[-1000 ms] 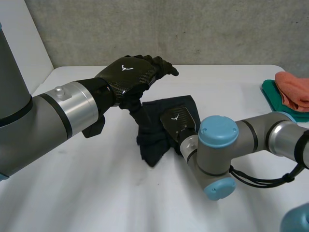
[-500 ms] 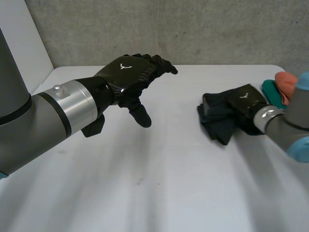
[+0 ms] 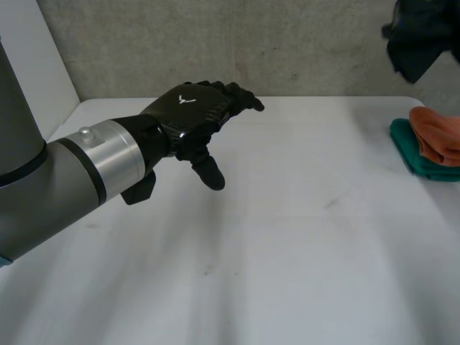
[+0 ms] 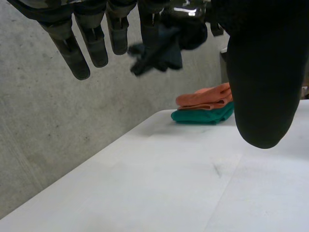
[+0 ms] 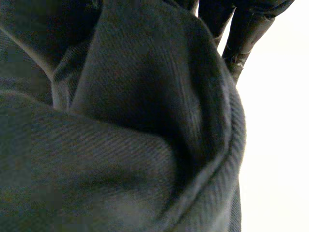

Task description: Fold the laundry.

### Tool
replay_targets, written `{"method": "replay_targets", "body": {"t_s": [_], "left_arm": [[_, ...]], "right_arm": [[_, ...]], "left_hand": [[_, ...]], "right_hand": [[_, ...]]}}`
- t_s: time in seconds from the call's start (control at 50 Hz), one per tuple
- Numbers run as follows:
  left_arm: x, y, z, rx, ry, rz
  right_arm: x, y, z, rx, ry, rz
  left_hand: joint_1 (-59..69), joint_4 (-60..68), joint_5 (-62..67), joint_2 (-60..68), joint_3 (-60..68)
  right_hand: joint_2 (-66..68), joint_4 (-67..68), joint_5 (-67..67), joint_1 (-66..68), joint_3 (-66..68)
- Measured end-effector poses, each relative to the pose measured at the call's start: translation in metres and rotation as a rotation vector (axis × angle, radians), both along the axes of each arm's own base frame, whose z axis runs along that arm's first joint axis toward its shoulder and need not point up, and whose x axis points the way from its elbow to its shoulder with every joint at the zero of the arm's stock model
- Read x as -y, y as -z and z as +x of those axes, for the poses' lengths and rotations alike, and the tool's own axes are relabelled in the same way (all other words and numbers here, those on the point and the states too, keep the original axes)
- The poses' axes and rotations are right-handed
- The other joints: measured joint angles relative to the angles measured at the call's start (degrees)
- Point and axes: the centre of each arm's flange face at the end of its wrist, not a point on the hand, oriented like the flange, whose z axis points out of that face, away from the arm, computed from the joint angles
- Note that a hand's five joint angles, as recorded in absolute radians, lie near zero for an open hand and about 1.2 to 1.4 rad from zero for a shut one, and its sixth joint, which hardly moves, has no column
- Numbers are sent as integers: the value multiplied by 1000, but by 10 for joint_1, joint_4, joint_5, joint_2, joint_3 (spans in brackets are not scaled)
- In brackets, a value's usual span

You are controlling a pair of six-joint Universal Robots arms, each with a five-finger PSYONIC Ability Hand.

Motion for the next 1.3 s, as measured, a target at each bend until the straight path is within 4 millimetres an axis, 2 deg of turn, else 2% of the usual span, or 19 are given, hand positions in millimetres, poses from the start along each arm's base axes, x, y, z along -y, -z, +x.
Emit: {"method": "replay_targets", "body": {"t_s": [0.1, 0.2, 0.3, 0.32, 0.52, 0.7, 0.72, 0.74, 0.78, 0.8, 0.9, 0.92, 0.96, 1.04, 1.1, 1.16, 1.18, 1.22, 1.3], "left_arm": [[0, 0, 0, -1, 1, 1], [-1, 0, -1, -4, 2, 2], [-1, -1, -1, -10, 1, 7], [-1, -1, -1, -12, 1, 10], [0, -1, 0, -16, -3, 15], [-1, -1, -1, -17, -2, 14], [-1, -1, -1, -17, -1, 14], [-1, -1, -1, -17, -1, 14], [-2, -1, -2, -19, 0, 17], [-2, -1, -2, -20, 0, 18], [-1, -1, -1, -28, -3, 29], [-1, -1, -1, -32, -5, 32], [-1, -2, -1, -34, -6, 33], [0, -3, -1, -42, -8, 28], [1, -4, 0, -45, -10, 23], [1, -4, 0, -45, -10, 23], [3, -7, 1, -53, -19, 11], [5, -9, 2, -57, -27, 4], [16, -21, 12, -86, -107, -48]], "right_arm": [[15, -5, -27, 11, -26, -28], [25, 15, -52, -15, -41, 11], [31, 46, -81, -32, -44, 85], [31, 66, -97, -34, -46, 135], [17, 134, -150, -9, -68, 320], [2, 156, -164, 21, -100, 405], [-1, 156, -167, 29, -97, 417], [-1, 156, -167, 29, -97, 417], [-5, 148, -173, 45, -76, 433], [-6, 141, -176, 52, -60, 437], [-11, 113, -189, 70, 16, 430], [-13, 90, -199, 81, 91, 415], [-15, 82, -202, 84, 120, 408], [-24, 34, -215, 69, 308, 366], [-29, 15, -216, 40, 403, 349], [-29, 15, -216, 40, 403, 349], [-40, -23, -190, -50, 550, 297], [-42, -32, -172, -64, 557, 279], [-57, -52, -85, -29, 472, 243]], "left_hand": [[0, 0, 0, 0, 0], [0, 0, 0, 0, 0], [0, 0, 0, 0, 0], [0, 0, 0, 0, 0], [0, 0, 0, 0, 0], [0, 0, 0, 0, 0], [0, 0, 0, 0, 0], [0, 0, 0, 0, 0], [0, 0, 0, 0, 0], [0, 0, 0, 0, 0], [0, 0, 0, 0, 0], [0, 0, 0, 0, 0], [0, 0, 0, 0, 0], [0, 0, 0, 0, 0], [0, 0, 0, 0, 0], [0, 0, 0, 0, 0], [0, 0, 0, 0, 0], [0, 0, 0, 0, 0], [0, 0, 0, 0, 0]], "right_hand": [[0, 6, 4, 0, 4], [0, 6, 4, 0, 4], [0, 6, 4, 0, 4], [0, 6, 4, 0, 4], [0, 6, 4, 0, 4], [-11, -7, 4, -1, -1], [-249, -234, -191, -203, -219], [-249, -234, -191, -203, -219], [-249, -234, -191, -203, -219], [-542, -539, -483, -427, -530], [-543, -540, -486, -427, -532], [-543, -540, -486, -427, -532], [-543, -540, -486, -427, -532], [-543, -540, -486, -427, -532], [-543, -540, -486, -427, -532], [-543, -540, -486, -427, -532], [-543, -540, -486, -427, -532], [-543, -540, -486, -427, -532], [-543, -540, -486, -427, -532]]}}
